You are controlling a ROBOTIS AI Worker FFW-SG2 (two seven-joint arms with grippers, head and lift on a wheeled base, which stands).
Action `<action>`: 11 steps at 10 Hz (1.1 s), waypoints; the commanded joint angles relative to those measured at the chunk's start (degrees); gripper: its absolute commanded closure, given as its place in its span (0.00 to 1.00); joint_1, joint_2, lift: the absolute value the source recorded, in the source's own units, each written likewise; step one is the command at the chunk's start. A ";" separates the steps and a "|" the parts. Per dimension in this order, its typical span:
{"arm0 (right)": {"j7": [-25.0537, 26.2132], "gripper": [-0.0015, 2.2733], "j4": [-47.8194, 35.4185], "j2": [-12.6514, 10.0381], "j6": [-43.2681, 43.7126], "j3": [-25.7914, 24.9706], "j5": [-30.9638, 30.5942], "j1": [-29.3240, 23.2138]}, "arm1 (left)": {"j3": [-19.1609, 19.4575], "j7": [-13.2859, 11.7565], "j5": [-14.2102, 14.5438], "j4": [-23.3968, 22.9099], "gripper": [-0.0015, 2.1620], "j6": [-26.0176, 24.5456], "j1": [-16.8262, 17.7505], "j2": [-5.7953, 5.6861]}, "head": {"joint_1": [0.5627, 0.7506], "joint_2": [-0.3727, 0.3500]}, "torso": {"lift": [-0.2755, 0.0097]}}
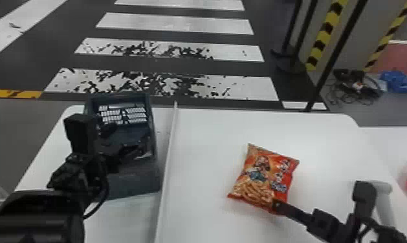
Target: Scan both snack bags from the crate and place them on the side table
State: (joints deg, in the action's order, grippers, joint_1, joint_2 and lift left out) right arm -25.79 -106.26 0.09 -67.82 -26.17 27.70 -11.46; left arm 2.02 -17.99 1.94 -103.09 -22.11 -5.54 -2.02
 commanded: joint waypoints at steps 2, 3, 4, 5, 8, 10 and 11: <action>0.04 0.99 -3.78 -0.14 -3.86 -0.90 -0.19 1.44 | 0.00 0.06 0.34 -0.09 0.04 0.00 0.00 -0.27 | 0.70 0.43 | 0.62; 0.04 0.99 -5.10 -0.14 -5.79 -1.43 -0.72 2.14 | 0.00 -0.03 0.43 -0.09 0.04 0.00 0.00 -0.18 | 0.70 0.43 | 0.62; 0.04 0.99 -6.24 -0.14 -6.14 -2.48 -1.51 2.67 | 0.00 -0.03 0.43 -0.09 0.04 0.00 0.00 -0.27 | 0.70 0.43 | 0.62; 0.22 0.99 -7.56 -0.14 -5.27 -2.57 -3.71 2.84 | 0.00 -0.03 0.43 -0.09 0.04 0.00 0.00 -0.27 | 0.70 0.42 | 0.62; 1.27 0.99 -12.48 1.23 1.59 -0.37 -16.63 2.84 | 0.00 -0.03 0.43 0.00 0.04 0.00 0.00 -0.35 | 0.70 0.35 | 0.62; 1.45 0.99 -16.17 1.23 4.75 4.37 -29.81 2.93 | 0.00 0.06 0.52 0.17 0.04 0.00 0.00 -0.35 | 0.70 0.29 | 0.62; 1.36 0.99 -17.23 1.23 4.93 6.48 -34.56 2.75 | 0.00 0.06 0.52 0.17 0.04 0.00 0.00 -0.35 | 0.70 0.28 | 0.62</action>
State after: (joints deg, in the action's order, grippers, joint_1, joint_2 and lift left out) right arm -24.48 -122.85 1.35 -63.15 -20.90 -4.15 -8.60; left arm 2.02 -17.93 2.45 -102.92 -22.11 -5.54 -2.37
